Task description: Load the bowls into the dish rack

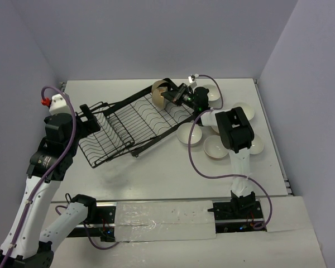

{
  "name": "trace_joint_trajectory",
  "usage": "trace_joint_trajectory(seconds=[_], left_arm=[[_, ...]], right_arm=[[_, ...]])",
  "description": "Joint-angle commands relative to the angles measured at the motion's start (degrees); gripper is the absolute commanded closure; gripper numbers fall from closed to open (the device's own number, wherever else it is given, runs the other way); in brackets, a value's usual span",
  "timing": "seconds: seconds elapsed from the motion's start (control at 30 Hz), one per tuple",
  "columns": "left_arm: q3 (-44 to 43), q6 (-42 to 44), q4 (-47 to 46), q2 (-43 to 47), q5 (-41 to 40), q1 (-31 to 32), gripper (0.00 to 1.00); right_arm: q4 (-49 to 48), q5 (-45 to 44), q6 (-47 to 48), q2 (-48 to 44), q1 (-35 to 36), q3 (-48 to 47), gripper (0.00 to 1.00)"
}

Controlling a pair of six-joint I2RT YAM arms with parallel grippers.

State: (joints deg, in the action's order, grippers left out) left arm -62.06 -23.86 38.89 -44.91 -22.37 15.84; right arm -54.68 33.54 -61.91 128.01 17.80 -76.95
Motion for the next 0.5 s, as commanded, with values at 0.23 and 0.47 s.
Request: trace_joint_trajectory(seconds=[0.23, 0.47], left_arm=[[-1.8, -0.8, -0.6, -0.1, -0.2, 0.2, 0.01], [-1.7, -1.0, -0.3, 0.1, -0.2, 0.2, 0.01]], right_arm=[[-12.8, -2.6, -3.5, 2.1, -0.4, -1.8, 1.00], [-14.5, -4.9, -4.4, 2.3, -0.4, 0.7, 1.00]])
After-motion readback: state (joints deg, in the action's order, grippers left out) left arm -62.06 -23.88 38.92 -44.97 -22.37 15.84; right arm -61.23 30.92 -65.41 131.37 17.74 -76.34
